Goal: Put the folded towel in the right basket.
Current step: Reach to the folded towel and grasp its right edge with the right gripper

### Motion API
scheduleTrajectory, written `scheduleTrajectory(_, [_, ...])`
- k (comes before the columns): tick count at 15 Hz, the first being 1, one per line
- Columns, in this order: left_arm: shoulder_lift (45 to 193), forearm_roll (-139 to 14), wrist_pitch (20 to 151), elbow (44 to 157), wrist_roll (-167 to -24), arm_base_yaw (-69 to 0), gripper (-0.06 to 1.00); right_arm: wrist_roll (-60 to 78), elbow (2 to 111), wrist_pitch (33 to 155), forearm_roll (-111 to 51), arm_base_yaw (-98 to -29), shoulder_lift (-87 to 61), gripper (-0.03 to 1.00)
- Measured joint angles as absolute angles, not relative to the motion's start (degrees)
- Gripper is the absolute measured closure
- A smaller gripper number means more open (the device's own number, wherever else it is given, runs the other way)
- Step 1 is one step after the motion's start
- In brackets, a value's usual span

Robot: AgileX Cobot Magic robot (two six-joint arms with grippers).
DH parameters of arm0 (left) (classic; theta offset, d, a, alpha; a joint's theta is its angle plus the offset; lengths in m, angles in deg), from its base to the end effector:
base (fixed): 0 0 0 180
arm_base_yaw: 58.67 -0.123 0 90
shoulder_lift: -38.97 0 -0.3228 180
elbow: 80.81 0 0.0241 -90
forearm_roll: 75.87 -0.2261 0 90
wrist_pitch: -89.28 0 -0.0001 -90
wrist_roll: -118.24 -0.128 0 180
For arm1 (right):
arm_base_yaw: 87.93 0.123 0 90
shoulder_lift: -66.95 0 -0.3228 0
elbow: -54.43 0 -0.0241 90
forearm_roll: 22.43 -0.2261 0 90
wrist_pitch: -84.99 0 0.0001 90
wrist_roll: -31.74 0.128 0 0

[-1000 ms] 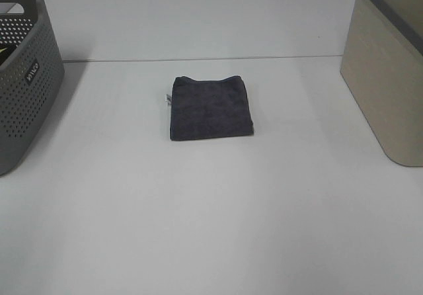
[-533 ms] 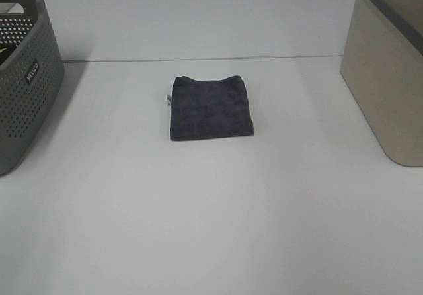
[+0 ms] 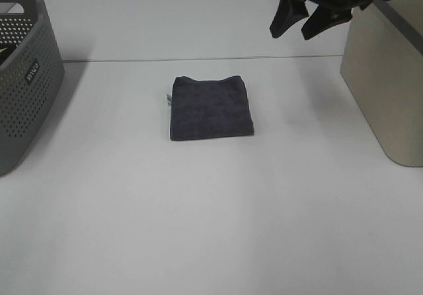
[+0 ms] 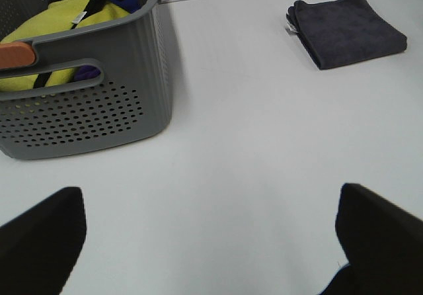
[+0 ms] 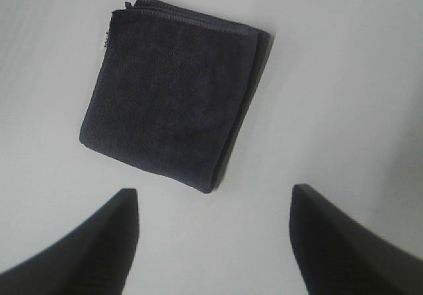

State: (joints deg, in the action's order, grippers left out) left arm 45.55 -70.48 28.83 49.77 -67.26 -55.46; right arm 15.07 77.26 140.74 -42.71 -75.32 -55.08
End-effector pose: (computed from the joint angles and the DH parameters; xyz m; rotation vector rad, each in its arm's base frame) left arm -0.0330 -0.0086 0.2497 0.1585 2.0238 -0.0872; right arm 0.4345 0.1348 0.2748 -0.4976 2.6182 0.4313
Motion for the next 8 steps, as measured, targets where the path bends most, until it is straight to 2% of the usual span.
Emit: scheduleTrajectory(8, [45.55,-70.48,28.83,49.77,-67.26,-55.46,-0.03,16.27,98.8,150.65,-51.59,-75.38,-81.04,0.29])
